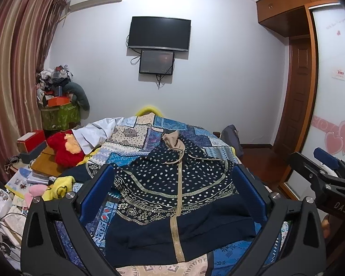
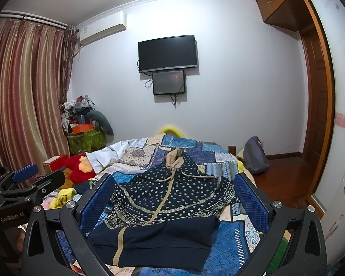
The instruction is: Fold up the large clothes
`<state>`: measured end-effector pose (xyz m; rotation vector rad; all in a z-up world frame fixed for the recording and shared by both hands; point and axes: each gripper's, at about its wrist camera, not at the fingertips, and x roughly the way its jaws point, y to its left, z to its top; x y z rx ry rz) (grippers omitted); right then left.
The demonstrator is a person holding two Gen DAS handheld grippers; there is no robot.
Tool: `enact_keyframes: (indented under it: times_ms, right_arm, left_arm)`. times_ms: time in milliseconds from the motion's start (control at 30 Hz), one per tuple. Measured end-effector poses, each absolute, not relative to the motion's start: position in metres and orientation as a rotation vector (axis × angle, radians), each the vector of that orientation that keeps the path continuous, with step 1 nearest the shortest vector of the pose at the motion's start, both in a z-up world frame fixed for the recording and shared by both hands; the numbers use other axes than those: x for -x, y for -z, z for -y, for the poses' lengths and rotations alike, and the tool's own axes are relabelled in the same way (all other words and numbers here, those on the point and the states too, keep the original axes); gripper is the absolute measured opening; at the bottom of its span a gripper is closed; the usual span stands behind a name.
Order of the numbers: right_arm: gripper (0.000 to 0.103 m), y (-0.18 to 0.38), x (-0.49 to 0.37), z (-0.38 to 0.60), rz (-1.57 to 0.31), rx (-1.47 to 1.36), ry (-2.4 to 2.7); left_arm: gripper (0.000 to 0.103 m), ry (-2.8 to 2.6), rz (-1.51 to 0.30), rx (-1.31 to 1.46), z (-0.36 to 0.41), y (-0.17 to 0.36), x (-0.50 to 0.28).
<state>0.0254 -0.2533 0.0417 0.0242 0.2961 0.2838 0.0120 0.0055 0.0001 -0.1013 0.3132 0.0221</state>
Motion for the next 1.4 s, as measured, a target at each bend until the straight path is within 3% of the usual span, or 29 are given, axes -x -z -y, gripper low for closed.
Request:
enact_keyframes:
  times_ms: [333,833,1067,1400]
  right_arm:
    - [0.103,-0.034,-0.074,0.244,-0.322,-0.021,-0.274]
    - [0.103,0.000,-0.257,0.192,-0.440,0.114,-0.308]
    - [0.103,0.045,-0.343,0.155,-0.578,0.191,-0.368]
    - [0.103,0.154,-0.431,0.110,-0.838,0.329,-0.445]
  left_arm:
    - [0.103,-0.080,-0.354,0.110,-0.036,0.008,-0.055]
    - [0.103,-0.287,-0.564,0.114,-0.173,0.046,-0.210]
    - [0.103,-0.379,-0.768,0.109,-0.243,0.112,-0.272]
    - [0.095,-0.311,-1.017,0.444,-0.293,0.221,-0.281]
